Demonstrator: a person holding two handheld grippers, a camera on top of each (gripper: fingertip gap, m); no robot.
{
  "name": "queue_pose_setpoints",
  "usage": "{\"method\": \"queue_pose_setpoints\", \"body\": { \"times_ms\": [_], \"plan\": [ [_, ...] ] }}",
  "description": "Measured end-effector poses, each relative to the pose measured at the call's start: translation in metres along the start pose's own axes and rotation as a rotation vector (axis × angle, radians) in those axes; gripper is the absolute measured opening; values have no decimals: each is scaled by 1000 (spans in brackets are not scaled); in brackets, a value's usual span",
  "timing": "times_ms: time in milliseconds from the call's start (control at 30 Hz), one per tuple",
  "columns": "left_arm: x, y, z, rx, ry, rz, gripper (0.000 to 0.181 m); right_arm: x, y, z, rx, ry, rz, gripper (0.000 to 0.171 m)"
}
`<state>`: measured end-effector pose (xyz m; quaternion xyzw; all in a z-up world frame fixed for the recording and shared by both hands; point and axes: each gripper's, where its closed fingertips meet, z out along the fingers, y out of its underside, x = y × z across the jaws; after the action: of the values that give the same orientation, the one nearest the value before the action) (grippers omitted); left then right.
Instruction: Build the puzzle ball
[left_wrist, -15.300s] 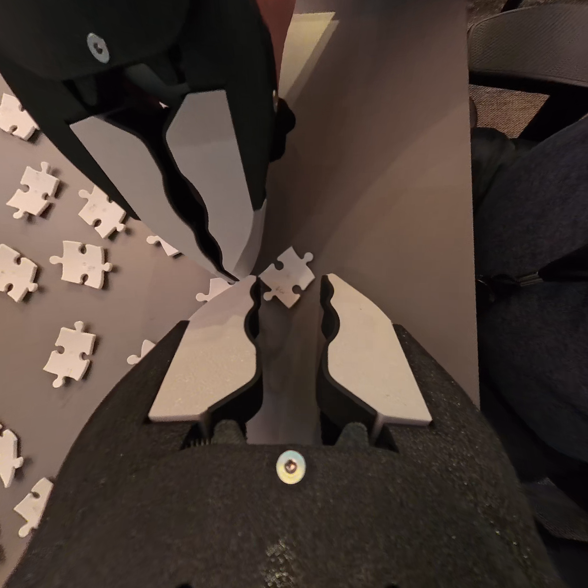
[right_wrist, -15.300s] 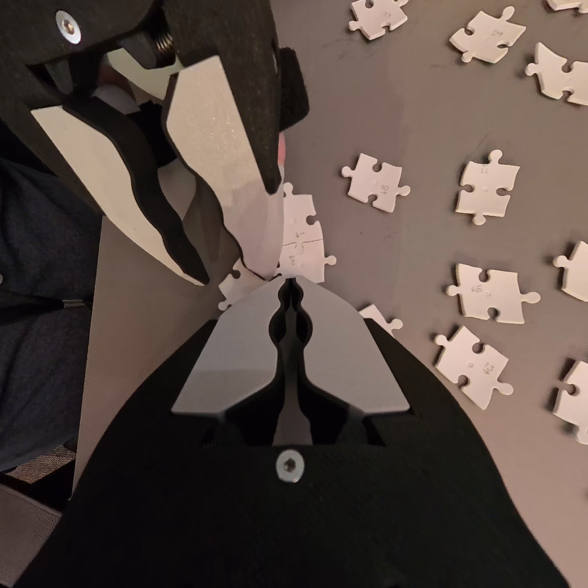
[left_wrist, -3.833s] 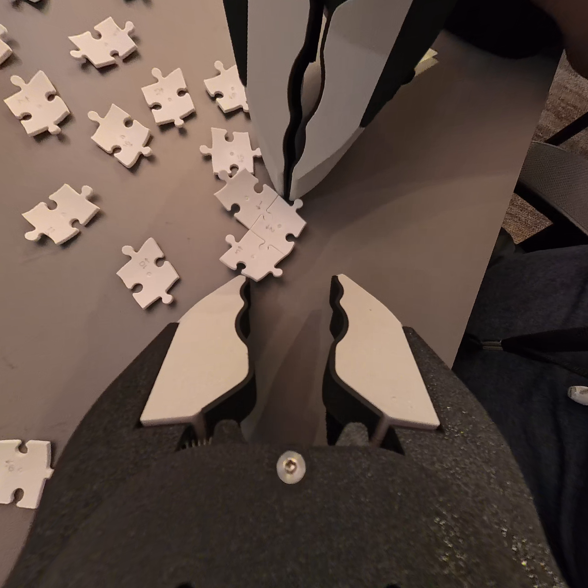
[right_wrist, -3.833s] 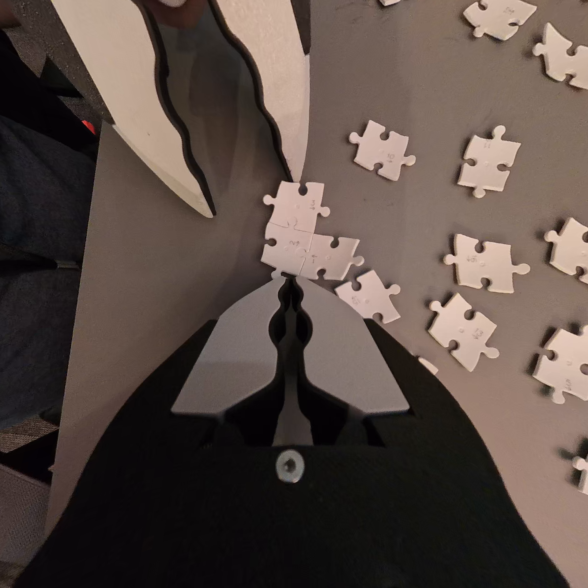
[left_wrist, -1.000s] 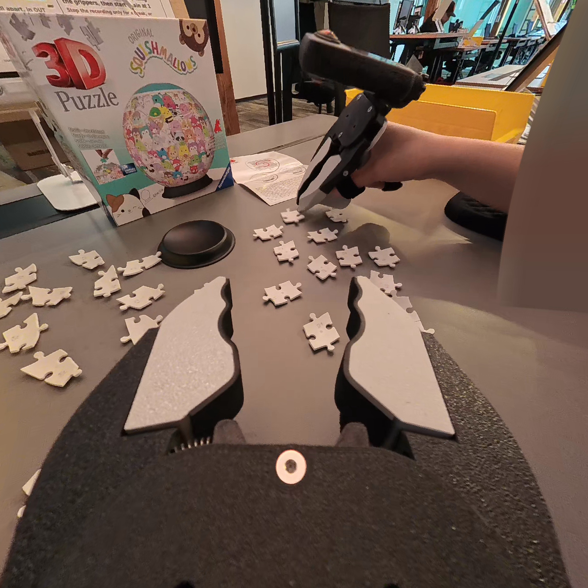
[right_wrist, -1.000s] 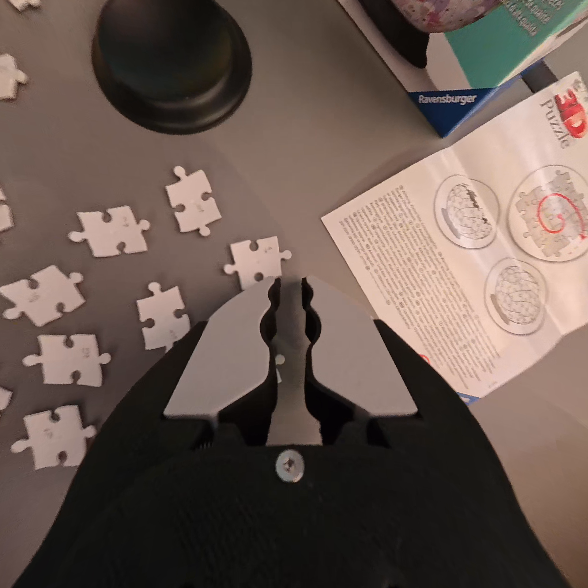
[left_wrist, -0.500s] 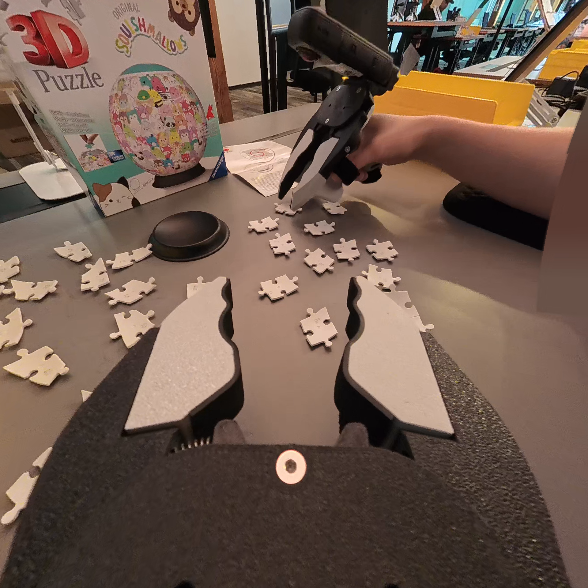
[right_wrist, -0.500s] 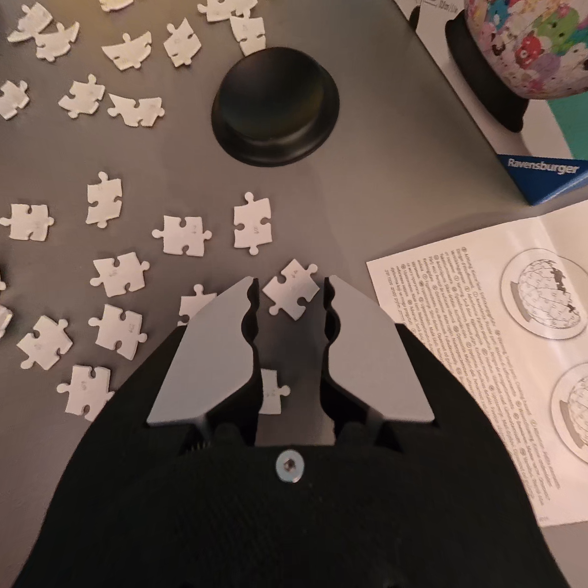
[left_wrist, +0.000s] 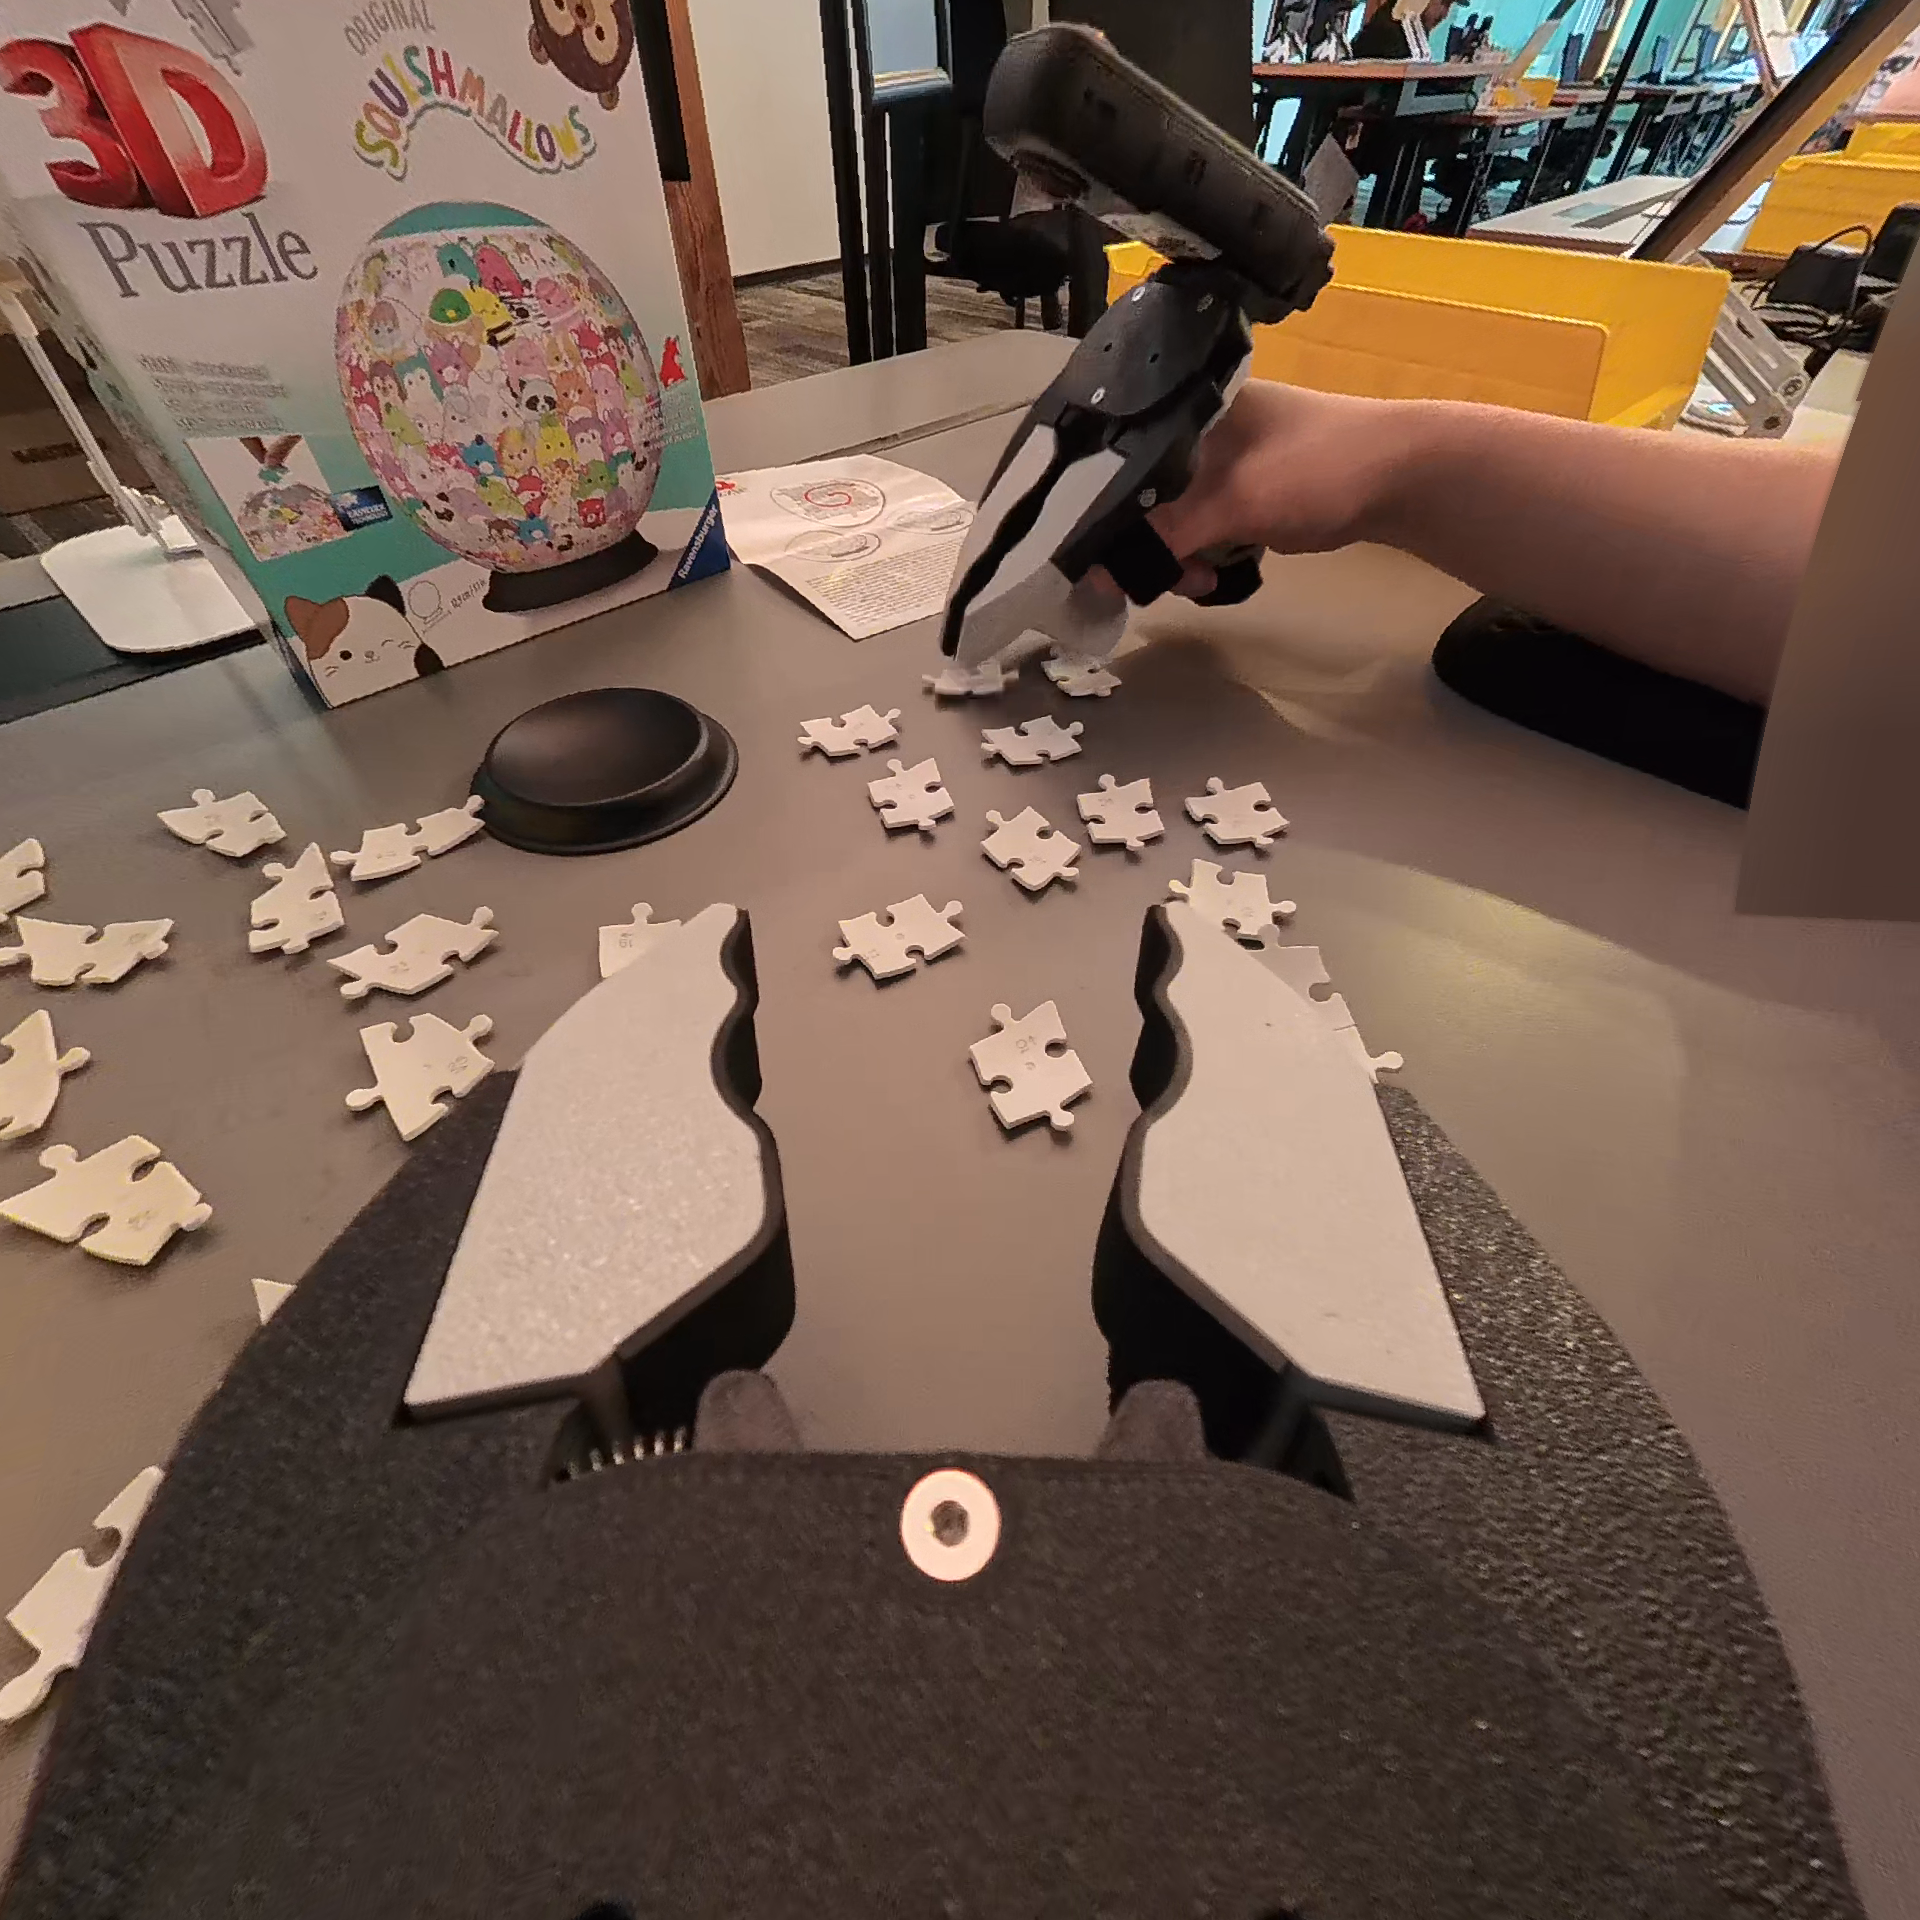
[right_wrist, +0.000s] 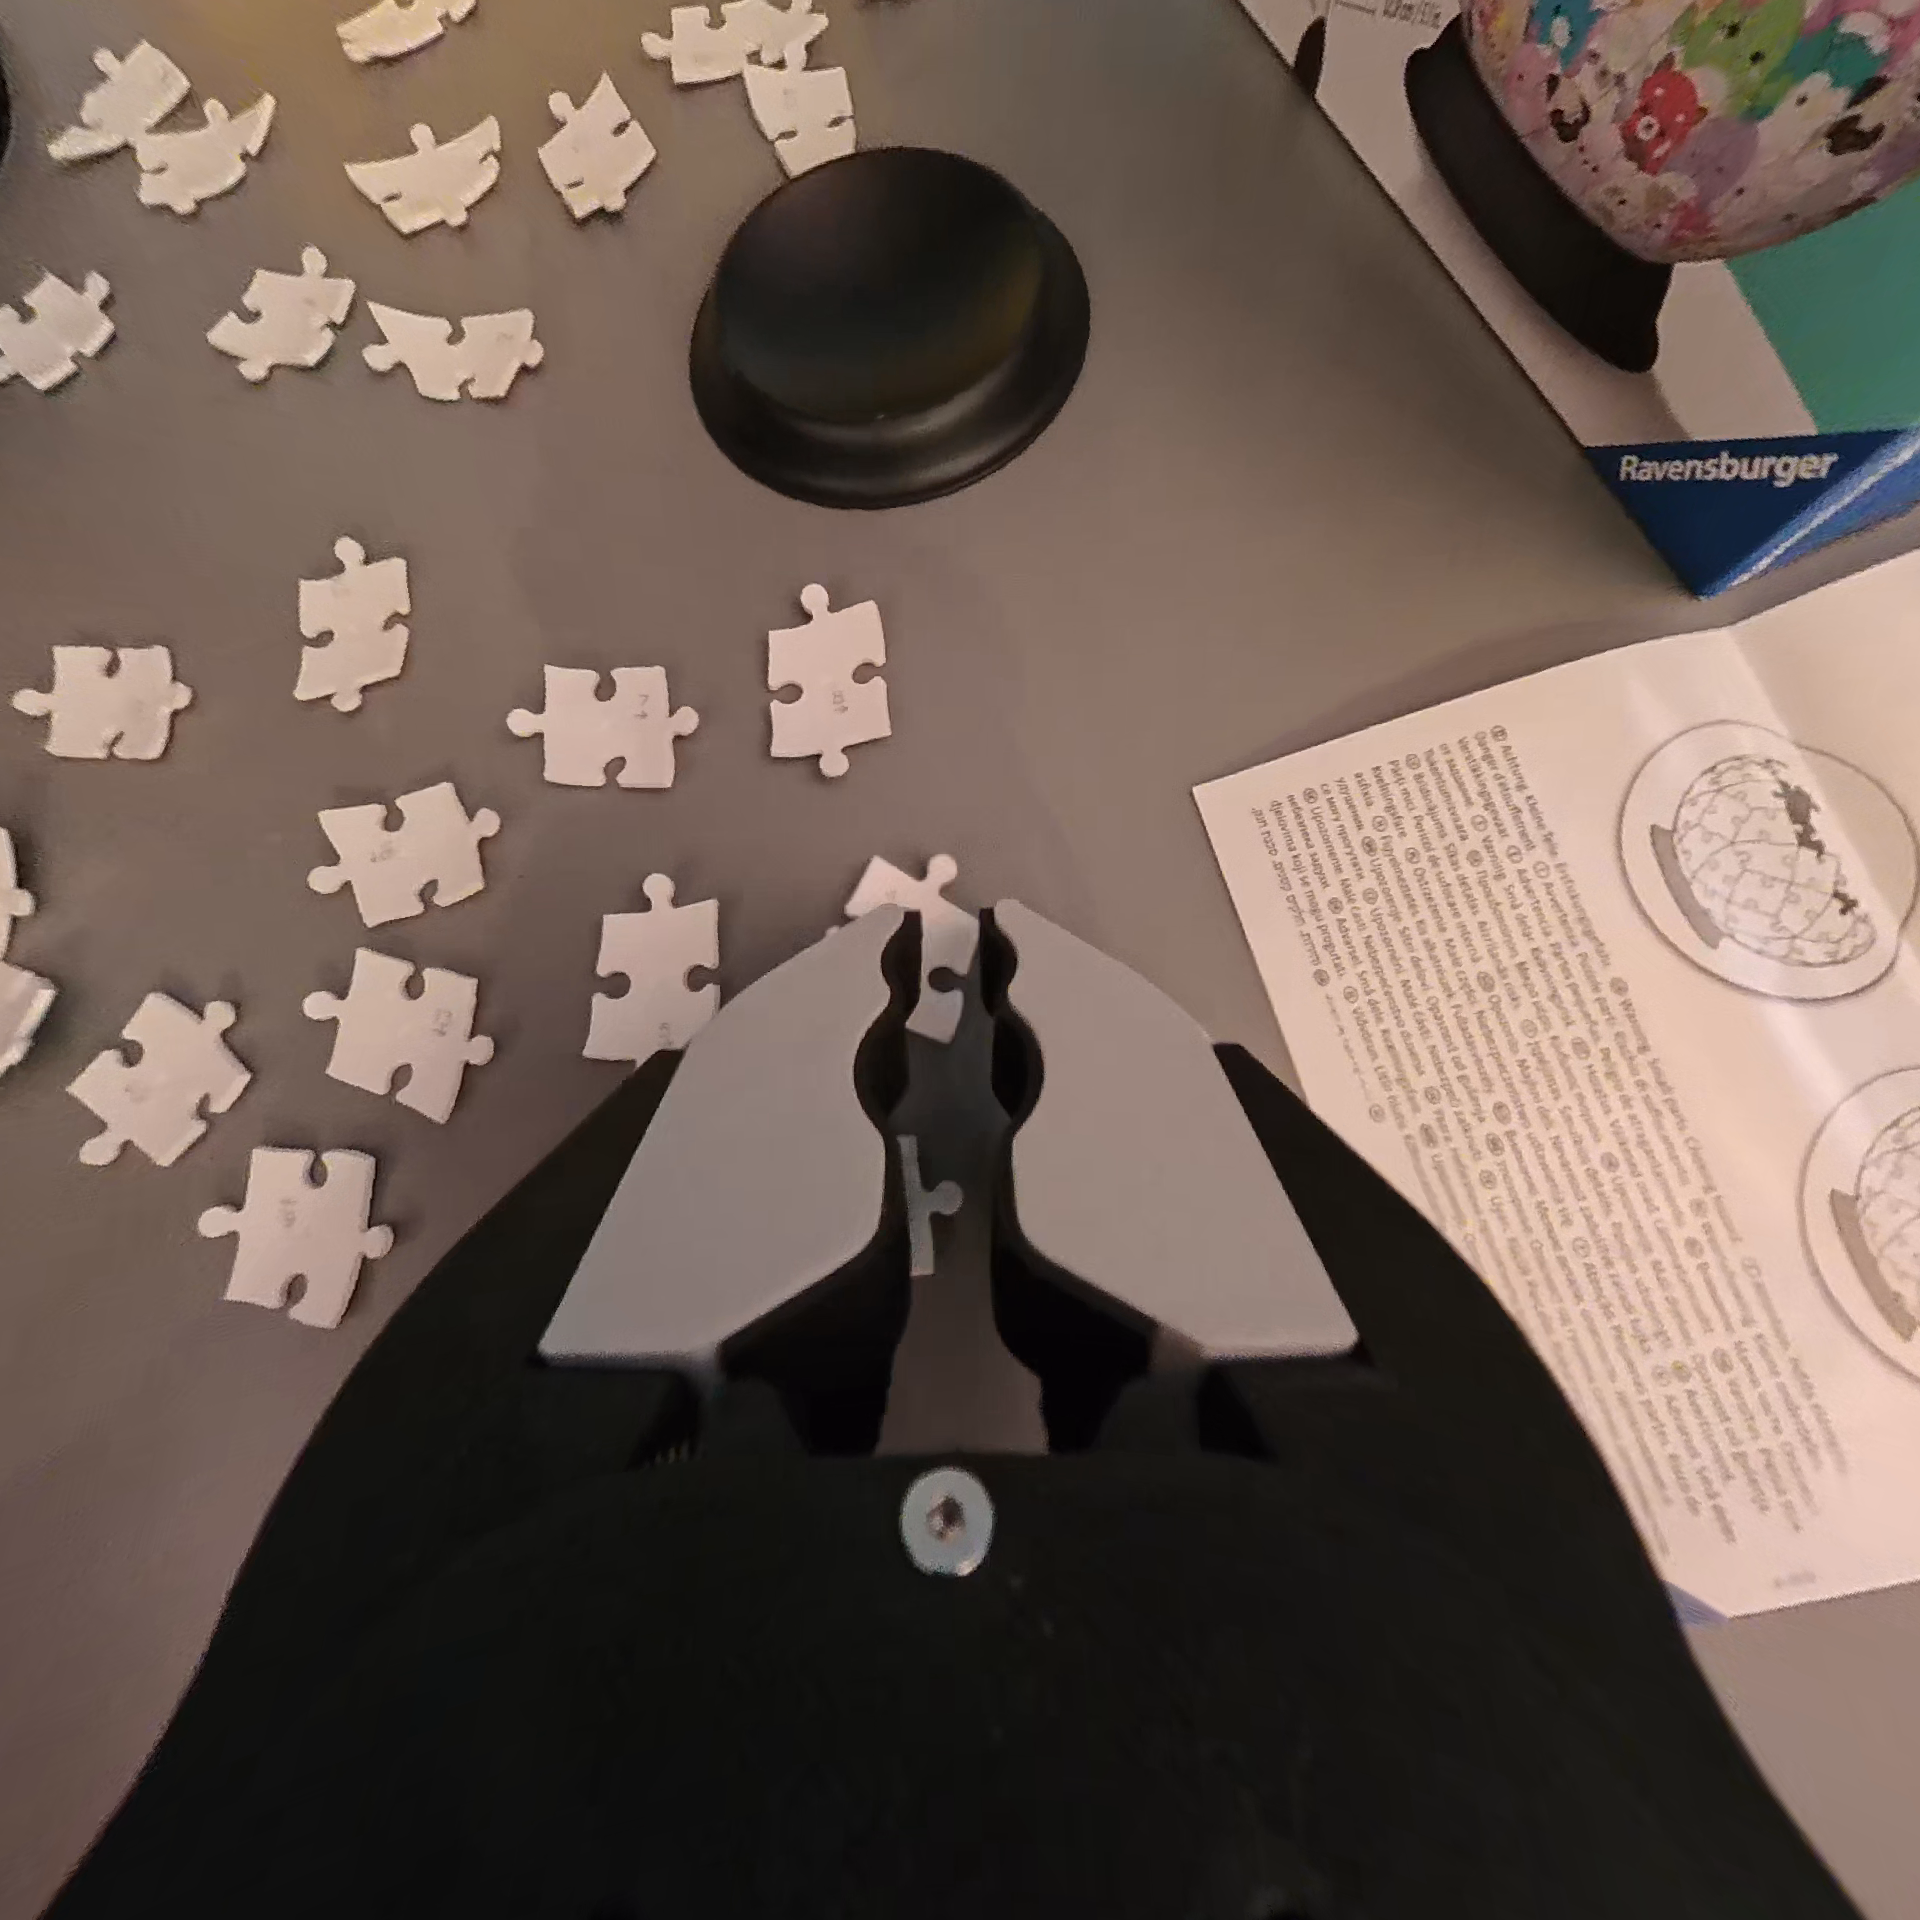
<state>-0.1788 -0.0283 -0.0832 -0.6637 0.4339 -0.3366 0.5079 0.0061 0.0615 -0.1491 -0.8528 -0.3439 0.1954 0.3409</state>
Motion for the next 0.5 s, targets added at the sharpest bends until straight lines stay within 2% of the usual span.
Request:
{"method": "queue_pose_setpoints", "body": {
  "times_ms": [300,500],
  "plan": [
    [2,-1,-1,3,10,-3,70,2,0,-5,15,-25,44,18],
    [2,-1,-1,2,11,-1,70,-3,10,-2,-45,-38,25,19]
  ]
}}
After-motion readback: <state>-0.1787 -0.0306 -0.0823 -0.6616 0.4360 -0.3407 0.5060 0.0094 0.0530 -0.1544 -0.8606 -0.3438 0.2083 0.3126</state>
